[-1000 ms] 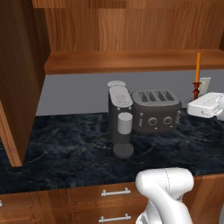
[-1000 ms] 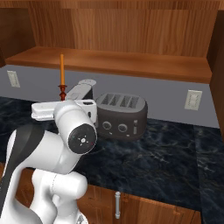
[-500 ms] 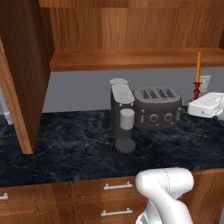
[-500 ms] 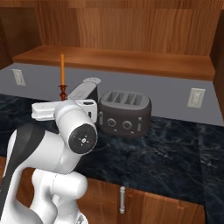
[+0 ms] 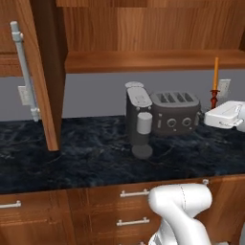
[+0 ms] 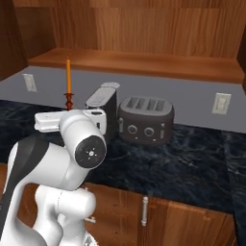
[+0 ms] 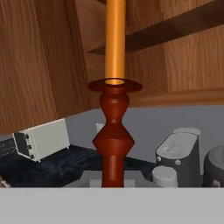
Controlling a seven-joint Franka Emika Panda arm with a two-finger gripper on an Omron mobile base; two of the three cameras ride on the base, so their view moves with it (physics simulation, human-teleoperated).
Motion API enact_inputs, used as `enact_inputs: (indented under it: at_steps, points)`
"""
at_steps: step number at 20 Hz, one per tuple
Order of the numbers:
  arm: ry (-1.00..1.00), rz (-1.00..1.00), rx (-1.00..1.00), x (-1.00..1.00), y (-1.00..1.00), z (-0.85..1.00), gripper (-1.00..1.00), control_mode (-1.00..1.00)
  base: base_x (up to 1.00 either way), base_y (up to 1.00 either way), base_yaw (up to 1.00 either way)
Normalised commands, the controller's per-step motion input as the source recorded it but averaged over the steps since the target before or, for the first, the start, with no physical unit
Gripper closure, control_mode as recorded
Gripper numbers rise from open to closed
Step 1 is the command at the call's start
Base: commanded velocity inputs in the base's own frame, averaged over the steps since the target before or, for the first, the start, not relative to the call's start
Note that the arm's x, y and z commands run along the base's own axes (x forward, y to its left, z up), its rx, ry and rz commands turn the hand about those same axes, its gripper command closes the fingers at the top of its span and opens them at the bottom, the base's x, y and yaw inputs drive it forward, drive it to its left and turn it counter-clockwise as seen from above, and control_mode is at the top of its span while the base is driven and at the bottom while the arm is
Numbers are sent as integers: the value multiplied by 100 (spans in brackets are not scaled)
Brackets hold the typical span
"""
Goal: Get the candle and the wine from the cabinet and move them to the dining counter.
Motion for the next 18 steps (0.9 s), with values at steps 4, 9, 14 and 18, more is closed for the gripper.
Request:
enact_inputs:
  at_steps: [4, 9, 14, 18]
  points:
    - [0, 0, 0, 0, 0, 0, 100, 100, -74, 7, -4]
    - [0, 0, 0, 0, 0, 0, 100, 100, -70, 11, -5]
    - [0, 0, 0, 0, 0, 0, 100, 100, -72, 18, -3]
    - [0, 0, 0, 0, 0, 0, 100, 100, -77, 23, -3]
